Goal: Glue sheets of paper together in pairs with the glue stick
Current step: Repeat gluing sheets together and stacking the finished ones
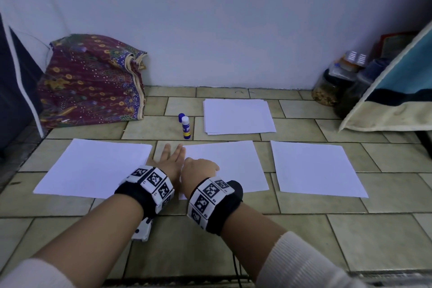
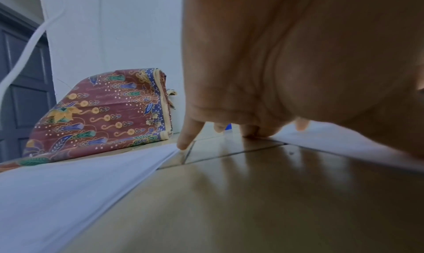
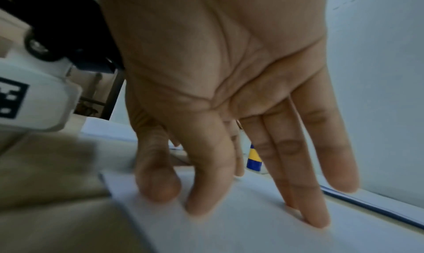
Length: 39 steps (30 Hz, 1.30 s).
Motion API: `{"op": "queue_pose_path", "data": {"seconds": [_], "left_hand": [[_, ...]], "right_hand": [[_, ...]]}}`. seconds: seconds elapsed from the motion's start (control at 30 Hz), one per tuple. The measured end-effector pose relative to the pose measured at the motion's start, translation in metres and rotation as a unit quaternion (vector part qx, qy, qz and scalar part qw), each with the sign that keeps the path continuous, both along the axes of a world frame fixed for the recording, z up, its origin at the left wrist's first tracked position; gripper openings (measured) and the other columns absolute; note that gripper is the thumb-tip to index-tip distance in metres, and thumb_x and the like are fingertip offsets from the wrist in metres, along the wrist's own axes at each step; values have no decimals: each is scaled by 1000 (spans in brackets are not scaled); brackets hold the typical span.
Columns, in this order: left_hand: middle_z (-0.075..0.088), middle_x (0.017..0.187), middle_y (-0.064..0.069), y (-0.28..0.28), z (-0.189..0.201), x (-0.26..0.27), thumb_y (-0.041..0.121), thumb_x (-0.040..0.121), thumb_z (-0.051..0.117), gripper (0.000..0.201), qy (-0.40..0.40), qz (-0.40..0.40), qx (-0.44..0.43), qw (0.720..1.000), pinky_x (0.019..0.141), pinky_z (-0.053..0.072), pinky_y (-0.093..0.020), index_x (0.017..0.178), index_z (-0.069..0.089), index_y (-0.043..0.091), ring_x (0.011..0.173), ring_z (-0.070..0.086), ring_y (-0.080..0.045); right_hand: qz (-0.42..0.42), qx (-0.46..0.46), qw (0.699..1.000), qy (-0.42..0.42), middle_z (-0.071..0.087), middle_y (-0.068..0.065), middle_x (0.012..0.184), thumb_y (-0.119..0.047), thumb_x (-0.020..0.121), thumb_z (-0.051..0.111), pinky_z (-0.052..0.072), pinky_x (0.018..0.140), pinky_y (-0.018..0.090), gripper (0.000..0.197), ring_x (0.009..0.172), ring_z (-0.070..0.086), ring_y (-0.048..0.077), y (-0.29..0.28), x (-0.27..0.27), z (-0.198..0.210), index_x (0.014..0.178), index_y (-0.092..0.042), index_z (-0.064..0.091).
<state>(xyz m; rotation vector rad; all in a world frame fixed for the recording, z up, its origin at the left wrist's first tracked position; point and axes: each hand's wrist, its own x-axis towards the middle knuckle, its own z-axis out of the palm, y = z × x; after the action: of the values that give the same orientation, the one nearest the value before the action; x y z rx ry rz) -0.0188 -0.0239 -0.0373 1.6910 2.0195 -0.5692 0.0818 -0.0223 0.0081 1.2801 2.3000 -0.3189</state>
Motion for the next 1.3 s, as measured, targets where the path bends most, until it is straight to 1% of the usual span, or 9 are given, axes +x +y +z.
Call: {"op": "queue_pose_path", "data": {"seconds": [0.1,0.2,0.33,0.6,0.8,0.9,1.03,1.17,1.3], "left_hand": [[-26,157,6,0,1,0,58,90,48,97,11,-8,-10,1000,116,6,-58,152,-17,19,145,-21,-26],[-29,156,5,-2,3,3,66,84,52,107,21,-20,-17,999,116,5,-59,150,-20,23,144,-24,-28],[-27,157,6,-3,-1,0,78,71,56,126,9,-12,5,1000,114,10,-63,150,-20,17,145,-23,-27],[-31,155,7,-4,-1,-3,81,71,53,126,5,-20,2,1000,111,2,-65,149,-23,17,142,-29,-26],[-30,155,6,-4,0,-3,81,71,52,126,5,-23,9,1000,111,-1,-65,149,-22,17,141,-31,-25],[-28,156,7,-5,2,-3,82,68,54,128,8,-28,15,999,111,-3,-64,150,-21,18,142,-30,-25],[-16,160,2,-8,9,-3,90,42,47,144,18,-32,32,999,114,1,-60,153,-10,19,146,-18,-27],[28,146,-5,-3,27,21,82,71,51,104,39,-42,85,995,107,25,-44,142,28,10,136,20,-24],[24,152,-5,-3,31,55,56,88,56,76,-44,-123,156,979,112,25,-42,145,28,13,141,17,-23]], "right_hand": [[-39,-17,998,46,14,14,156,-35,96,48,19,111,60,75,144,12,34,9,-1,-9,151,-10,3],[46,-69,993,82,-12,-2,159,-41,91,57,8,113,62,94,147,-5,21,24,5,-25,151,-19,-12],[64,-73,994,57,-13,-7,159,-42,84,66,6,111,62,106,147,-6,15,54,37,-32,150,-19,-13],[-25,-71,996,37,-19,-7,158,-60,76,66,4,111,62,118,147,-9,15,82,107,-28,150,-19,-17],[-60,-55,996,22,-13,-6,159,-55,75,70,6,113,58,120,147,-5,17,85,112,-25,150,-15,-14],[-126,-25,989,71,13,2,158,-52,63,81,10,115,55,122,144,22,23,83,110,-24,150,-11,5],[-172,60,983,-4,25,11,146,-67,57,77,27,110,52,119,137,26,28,71,109,-17,142,-5,21],[-133,90,986,-52,24,14,140,-66,64,73,33,102,48,97,132,24,32,56,107,-16,134,-10,36],[-105,102,989,-20,34,14,133,-32,85,65,30,99,44,59,125,31,32,46,96,-15,134,-15,38]]}}
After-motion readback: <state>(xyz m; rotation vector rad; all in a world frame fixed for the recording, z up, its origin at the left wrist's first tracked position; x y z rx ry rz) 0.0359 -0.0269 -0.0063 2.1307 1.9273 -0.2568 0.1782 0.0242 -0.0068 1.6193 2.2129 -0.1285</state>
